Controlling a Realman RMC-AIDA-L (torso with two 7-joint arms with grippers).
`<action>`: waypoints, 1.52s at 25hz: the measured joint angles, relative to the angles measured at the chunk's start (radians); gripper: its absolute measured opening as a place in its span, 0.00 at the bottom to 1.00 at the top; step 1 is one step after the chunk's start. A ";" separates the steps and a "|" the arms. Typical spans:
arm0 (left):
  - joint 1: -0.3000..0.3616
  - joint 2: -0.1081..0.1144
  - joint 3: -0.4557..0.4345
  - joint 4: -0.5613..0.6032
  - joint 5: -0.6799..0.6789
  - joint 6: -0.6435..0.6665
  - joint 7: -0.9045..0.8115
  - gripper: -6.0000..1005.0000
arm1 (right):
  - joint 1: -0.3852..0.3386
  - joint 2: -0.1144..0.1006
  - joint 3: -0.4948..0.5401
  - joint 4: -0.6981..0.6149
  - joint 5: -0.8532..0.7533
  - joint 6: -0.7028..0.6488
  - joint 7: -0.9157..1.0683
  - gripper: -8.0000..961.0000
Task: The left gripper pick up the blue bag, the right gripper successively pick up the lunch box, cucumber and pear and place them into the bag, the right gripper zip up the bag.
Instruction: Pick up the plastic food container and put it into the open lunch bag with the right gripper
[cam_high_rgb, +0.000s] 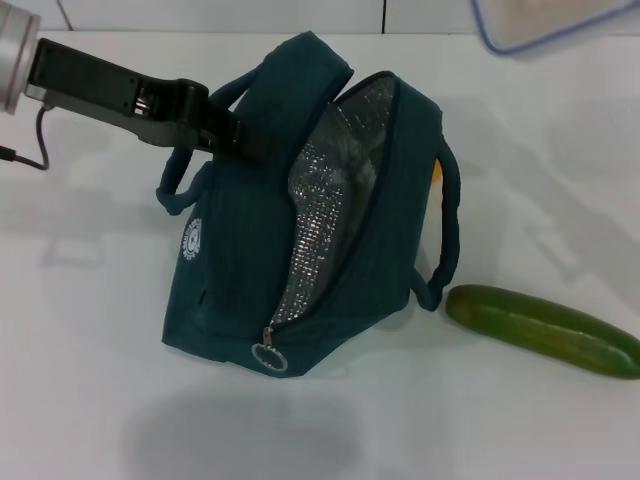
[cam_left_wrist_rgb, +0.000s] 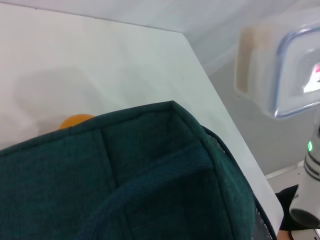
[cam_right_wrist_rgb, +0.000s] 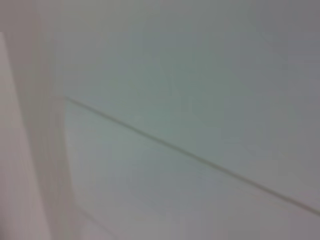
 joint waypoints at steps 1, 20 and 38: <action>0.000 0.000 0.000 0.000 0.000 0.000 0.000 0.05 | 0.017 0.000 -0.002 0.000 -0.001 -0.001 0.003 0.11; -0.018 -0.011 -0.001 -0.006 0.001 -0.019 -0.001 0.05 | 0.074 0.001 -0.278 -0.054 0.010 0.117 0.009 0.12; -0.021 -0.014 -0.007 -0.046 -0.011 -0.031 0.005 0.05 | 0.053 0.001 -0.446 -0.072 0.000 0.264 -0.063 0.12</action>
